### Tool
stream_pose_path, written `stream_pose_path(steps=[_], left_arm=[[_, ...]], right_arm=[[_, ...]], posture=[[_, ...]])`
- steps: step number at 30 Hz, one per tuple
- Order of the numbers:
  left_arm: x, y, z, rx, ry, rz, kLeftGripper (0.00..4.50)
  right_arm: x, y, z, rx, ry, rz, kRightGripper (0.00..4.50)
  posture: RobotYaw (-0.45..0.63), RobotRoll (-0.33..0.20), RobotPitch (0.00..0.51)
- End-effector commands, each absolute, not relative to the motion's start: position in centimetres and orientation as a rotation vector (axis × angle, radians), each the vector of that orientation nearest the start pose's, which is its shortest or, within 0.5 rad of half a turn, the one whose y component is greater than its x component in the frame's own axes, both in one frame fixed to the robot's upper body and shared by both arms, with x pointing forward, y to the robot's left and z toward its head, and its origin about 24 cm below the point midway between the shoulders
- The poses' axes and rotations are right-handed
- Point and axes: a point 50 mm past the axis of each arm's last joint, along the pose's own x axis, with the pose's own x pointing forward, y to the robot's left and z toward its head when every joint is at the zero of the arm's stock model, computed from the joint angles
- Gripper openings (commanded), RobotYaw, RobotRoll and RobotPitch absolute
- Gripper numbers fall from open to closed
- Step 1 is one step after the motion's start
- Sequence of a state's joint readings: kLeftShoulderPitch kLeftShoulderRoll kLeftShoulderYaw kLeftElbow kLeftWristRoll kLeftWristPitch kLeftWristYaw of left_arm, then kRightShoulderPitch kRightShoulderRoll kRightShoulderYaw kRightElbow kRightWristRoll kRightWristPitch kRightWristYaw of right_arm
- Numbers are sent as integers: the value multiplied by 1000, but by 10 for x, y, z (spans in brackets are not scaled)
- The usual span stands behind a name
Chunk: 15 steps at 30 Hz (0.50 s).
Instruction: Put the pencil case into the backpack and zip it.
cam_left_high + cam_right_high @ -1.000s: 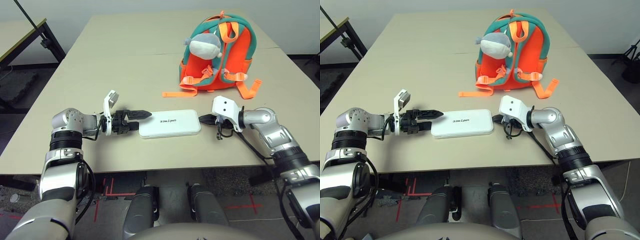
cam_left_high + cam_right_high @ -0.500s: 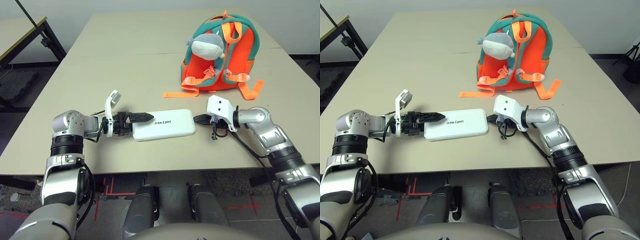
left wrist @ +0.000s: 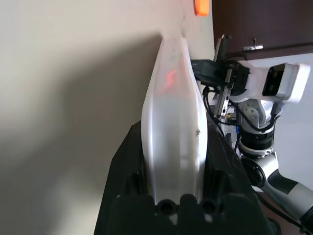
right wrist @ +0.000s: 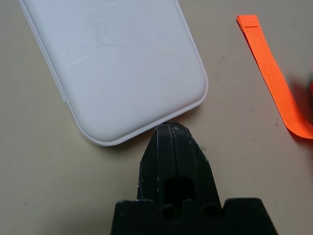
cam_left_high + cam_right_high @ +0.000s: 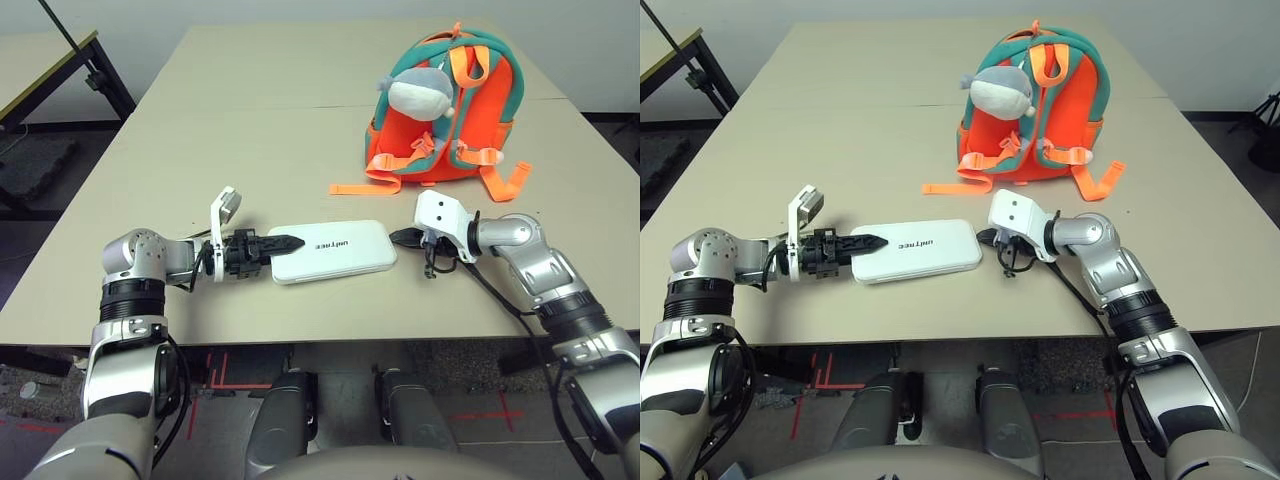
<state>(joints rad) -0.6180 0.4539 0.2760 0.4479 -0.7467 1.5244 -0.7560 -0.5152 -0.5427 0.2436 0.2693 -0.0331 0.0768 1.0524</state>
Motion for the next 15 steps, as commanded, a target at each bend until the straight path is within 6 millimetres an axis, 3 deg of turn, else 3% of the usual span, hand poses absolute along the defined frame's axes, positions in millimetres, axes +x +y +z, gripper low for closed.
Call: stream_pose_path(steps=[1,4,13,15], left_arm=[[298,197,86,-860,963,-749,1325],[303,199,97,-858,900,-766,1315],[311,208,130,-871,727,-837,1309],[311,210,134,-869,719,-841,1307]], right_arm=[[313,-156,101,-670,208,1171,178],[314,-159,100,-672,214,1165,903],[317,-169,98,-675,235,1137,4225],[317,-171,97,-676,240,1133,4500]], posture=[[-136,0,121],[-132,0,120],[-129,0,120],[-127,0,120]])
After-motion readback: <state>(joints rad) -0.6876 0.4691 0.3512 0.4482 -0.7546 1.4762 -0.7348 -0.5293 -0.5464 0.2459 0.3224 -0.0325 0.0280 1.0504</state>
